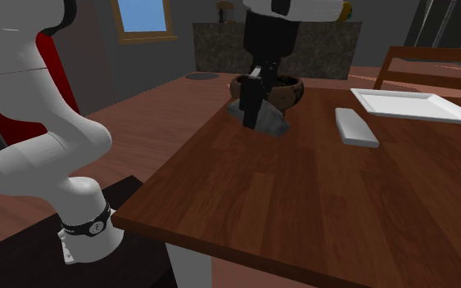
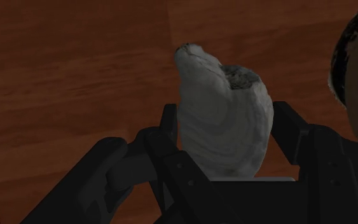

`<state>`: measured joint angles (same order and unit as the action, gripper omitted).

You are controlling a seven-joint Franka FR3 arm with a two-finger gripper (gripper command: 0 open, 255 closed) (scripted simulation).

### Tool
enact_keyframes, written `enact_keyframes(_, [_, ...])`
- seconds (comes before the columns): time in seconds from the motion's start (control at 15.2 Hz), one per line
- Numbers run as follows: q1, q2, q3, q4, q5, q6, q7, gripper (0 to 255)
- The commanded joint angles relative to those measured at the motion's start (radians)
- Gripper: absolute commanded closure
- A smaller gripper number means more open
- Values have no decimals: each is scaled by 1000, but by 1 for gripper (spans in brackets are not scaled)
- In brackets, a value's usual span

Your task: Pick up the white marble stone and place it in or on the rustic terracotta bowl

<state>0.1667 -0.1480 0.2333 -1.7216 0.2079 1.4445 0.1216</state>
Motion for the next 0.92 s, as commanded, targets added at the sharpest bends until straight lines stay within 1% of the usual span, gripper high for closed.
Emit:
enact_keyframes(0.0, [0, 8, 0, 39, -1, -30, 6, 255])
enact_keyframes(0.86, [1, 88, 3, 309, -9, -219, 50, 255])
